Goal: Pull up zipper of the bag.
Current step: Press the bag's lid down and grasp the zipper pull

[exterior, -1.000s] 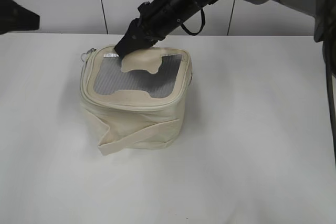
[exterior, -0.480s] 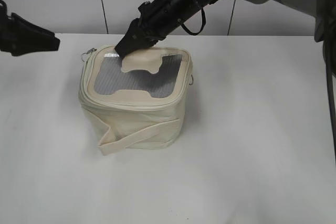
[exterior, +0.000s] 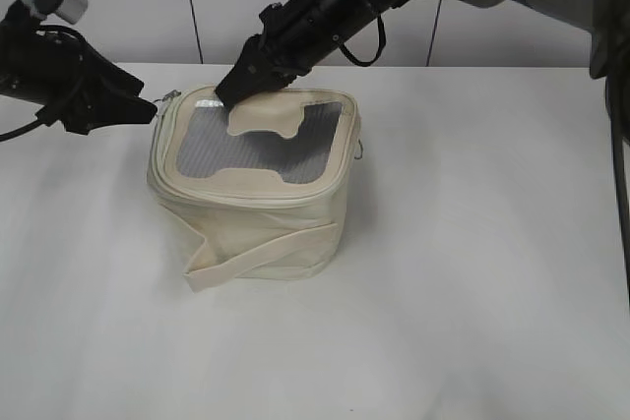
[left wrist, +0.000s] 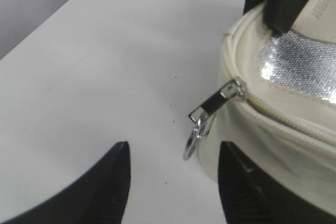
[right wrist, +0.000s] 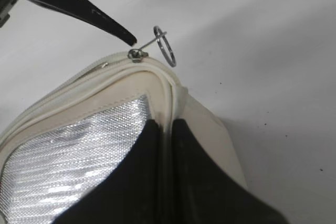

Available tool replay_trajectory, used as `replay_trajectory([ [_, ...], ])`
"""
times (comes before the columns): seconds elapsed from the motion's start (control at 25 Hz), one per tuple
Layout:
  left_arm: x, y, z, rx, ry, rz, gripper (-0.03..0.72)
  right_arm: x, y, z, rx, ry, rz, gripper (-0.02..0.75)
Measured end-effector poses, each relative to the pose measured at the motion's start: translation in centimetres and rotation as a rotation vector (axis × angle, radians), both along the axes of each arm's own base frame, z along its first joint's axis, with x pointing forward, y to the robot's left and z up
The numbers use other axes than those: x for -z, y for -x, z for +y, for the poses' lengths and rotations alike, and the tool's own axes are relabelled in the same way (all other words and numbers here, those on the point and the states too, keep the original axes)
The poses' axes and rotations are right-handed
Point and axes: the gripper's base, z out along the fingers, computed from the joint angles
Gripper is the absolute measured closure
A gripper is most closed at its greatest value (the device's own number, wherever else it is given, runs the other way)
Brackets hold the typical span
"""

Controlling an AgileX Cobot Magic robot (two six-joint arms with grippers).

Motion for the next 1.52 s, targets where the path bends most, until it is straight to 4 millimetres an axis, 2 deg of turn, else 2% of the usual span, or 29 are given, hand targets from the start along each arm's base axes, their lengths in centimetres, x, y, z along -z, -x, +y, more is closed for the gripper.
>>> replay_trajectory([
  [0.32,1.3,-0.5,-1.5,-0.016,-0.058,-0.012,0.277,0.0,0.0,0.0,0.001,0.0,0.001,0.689],
  [0.48,2.0,-0.7,-2.1,-0.024,-0.052,0.0,0.308,0.0,0.0,0.0,0.001,0.0,0.001,0.689],
  [0.6,2.1,-0.7,-2.5,-0.018,-0.055,-0.001,0.398,0.0,0.0,0.0,0.001,0.0,0.001,0.689],
  [0.76,2.0,-0.9,-2.7,-0.017,-0.059,-0.011,0.647,0.0,0.0,0.0,0.002,0.0,0.002,0.69],
  [0.84,1.9,-0.9,-2.7,-0.014,-0.071,-0.02,0.689,0.0,0.0,0.0,0.005,0.0,0.004,0.69],
  [1.04,1.2,-0.4,-2.3,-0.061,-0.112,0.049,0.697,0.0,0.0,0.0,0.031,-0.002,0.03,0.69],
  [1.2,-0.1,0.8,-1.7,-0.105,-0.163,0.124,0.697,0.0,-0.1,0.0,0.066,-0.003,0.06,0.692],
  [1.32,-1.5,2.5,-1.5,-0.153,-0.157,0.14,0.697,0.0,-0.2,0.0,0.093,-0.004,0.088,0.692],
  [1.52,-2.3,7.7,-0.8,-0.238,-0.13,0.159,0.697,-0.1,-0.1,0.1,0.117,-0.013,0.125,0.693],
])
